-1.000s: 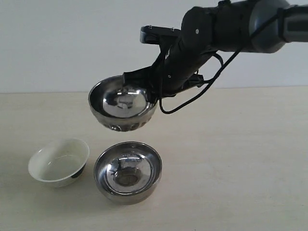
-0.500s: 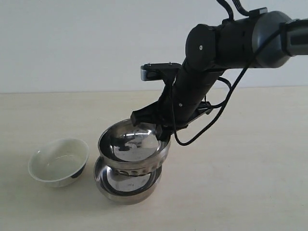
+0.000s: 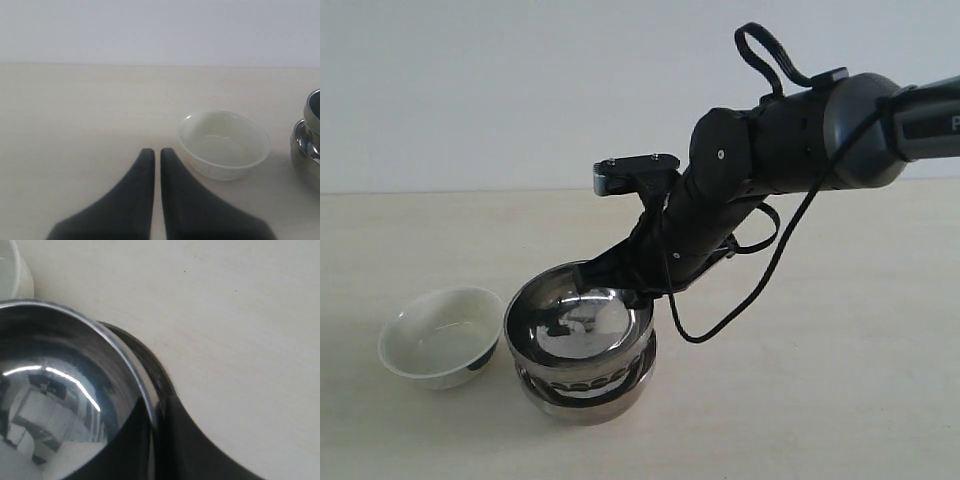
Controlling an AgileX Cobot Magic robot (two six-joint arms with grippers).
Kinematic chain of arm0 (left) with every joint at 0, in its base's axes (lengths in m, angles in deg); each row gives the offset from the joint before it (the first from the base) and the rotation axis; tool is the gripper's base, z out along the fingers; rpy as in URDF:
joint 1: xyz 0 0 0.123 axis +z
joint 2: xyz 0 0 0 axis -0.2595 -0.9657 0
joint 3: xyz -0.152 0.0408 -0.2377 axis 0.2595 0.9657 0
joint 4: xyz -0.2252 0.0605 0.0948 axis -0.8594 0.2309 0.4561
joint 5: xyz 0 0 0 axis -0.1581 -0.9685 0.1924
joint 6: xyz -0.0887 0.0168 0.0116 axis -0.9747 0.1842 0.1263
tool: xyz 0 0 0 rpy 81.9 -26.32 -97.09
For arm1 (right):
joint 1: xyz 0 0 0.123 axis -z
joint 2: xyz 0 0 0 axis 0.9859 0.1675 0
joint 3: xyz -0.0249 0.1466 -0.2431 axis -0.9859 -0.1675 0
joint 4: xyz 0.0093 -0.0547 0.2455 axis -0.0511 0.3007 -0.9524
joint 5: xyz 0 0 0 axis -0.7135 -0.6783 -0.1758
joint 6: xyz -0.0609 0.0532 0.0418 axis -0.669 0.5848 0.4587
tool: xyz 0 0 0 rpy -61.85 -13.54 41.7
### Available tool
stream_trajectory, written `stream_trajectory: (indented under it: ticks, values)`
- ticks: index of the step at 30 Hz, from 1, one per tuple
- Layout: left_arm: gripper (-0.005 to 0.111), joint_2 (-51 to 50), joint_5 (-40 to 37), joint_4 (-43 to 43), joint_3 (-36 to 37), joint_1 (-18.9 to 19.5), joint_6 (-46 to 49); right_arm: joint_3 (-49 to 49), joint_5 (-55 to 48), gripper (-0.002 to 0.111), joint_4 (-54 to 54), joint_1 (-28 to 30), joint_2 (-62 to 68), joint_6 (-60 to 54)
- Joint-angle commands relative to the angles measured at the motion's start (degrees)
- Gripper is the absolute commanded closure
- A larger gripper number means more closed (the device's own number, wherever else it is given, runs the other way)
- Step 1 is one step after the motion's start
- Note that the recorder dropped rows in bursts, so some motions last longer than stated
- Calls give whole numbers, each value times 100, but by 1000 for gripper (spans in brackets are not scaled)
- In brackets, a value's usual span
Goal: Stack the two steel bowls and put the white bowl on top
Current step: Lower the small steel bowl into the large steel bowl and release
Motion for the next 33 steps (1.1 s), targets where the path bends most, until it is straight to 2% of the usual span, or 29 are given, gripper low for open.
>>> stream_trajectory:
  ticks: [1,27,30,33]
  values:
    - [103,18,43,0,17,-29,-27,-19,46,108,-38,-59,-28,-36]
    - [103,18,43,0,17,-29,-27,-19,193,108,-17,-59,277,-188]
    - [103,18,43,0,17,-29,-27,-5,193,97,-27,-59,277,-188]
    - [103,18,43,0,17,-29,-27,-5,214,72,-78,-70,277,-188]
